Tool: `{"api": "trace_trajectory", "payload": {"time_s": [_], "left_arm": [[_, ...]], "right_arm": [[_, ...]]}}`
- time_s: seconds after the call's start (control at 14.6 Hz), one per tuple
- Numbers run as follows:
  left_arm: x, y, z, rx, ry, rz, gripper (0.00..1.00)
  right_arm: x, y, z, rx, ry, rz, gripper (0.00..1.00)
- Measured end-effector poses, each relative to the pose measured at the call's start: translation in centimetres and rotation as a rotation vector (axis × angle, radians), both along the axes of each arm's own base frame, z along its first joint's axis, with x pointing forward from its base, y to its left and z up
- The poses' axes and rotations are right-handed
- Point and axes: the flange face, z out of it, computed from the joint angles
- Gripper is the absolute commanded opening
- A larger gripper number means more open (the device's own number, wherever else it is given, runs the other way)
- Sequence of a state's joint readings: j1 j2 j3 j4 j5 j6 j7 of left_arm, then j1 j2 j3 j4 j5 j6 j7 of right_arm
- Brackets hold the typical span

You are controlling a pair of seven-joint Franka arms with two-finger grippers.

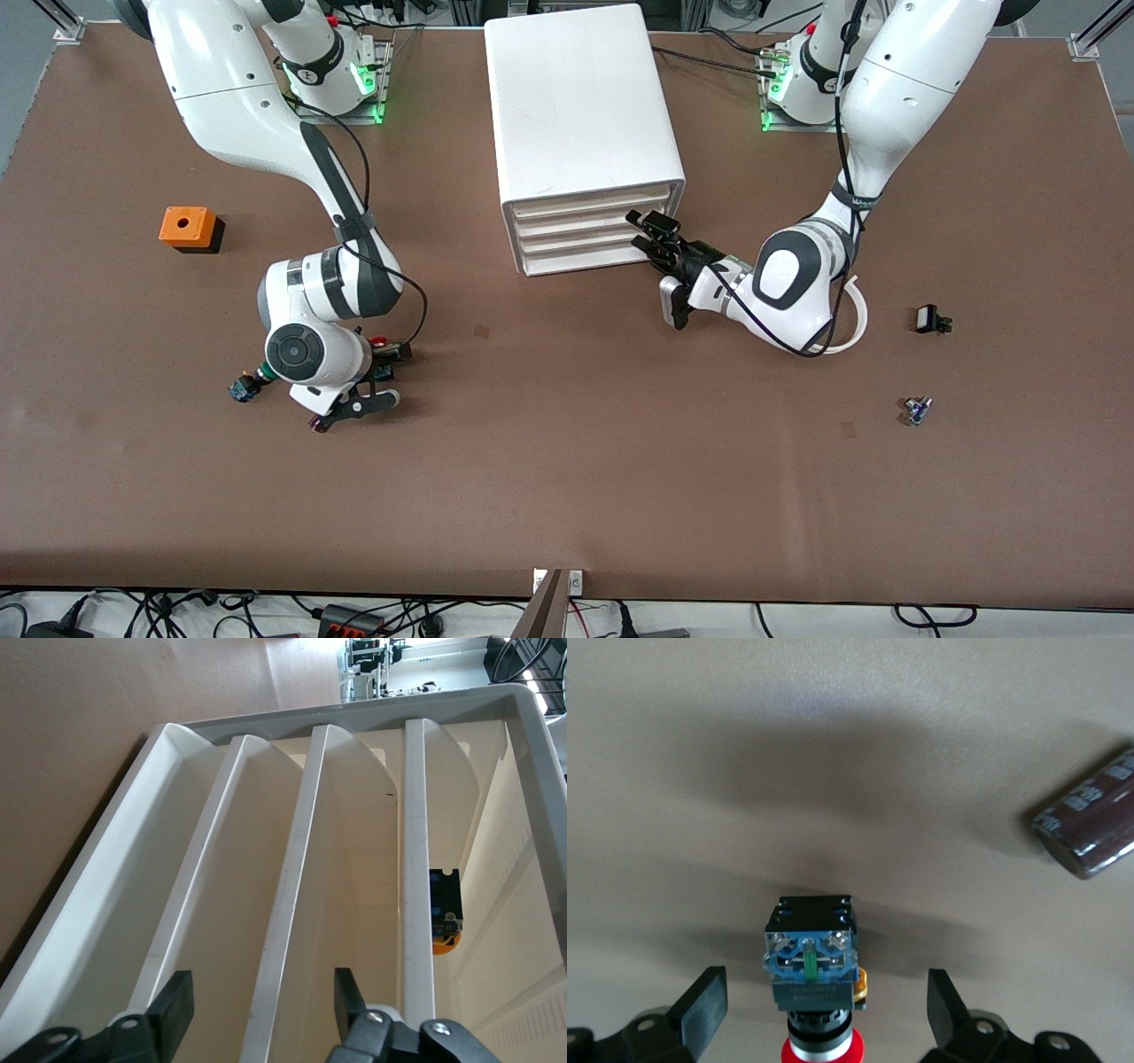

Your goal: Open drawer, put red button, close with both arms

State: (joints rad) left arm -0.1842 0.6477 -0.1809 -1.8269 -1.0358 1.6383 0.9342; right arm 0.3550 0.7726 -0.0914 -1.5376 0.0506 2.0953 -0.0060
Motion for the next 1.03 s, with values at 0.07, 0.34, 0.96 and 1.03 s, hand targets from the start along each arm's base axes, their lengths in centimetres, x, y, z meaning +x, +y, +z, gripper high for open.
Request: {"api": "trace_trajectory", "payload": {"time_s": [0.07, 0.34, 0.96, 1.03], "left_arm": [[-0.2, 0.0, -0.2, -0.011, -0.006, -0.003, 0.22], [-0.4, 0.0, -0.3, -0.038, -0.030, -0.012, 0.03], [0.6, 0.4, 0.1, -0.054, -0.065, -0.004, 0.03], [1.2, 0.6, 0.2, -0.052, -0.077, 0.004, 0.03]], "right_arm": [[-0.1, 0.0, -0.2, -0.001, 0.003, 0.001, 0.92], [-0.1, 0.1, -0.4, -0.002, 0.005, 0.002, 0.21], [2.6, 0.8, 5.6, 0.033, -0.112, 0.002, 0.00], [3.3, 1.2, 8.0, 0.046, -0.151, 0.005, 0.00]]}}
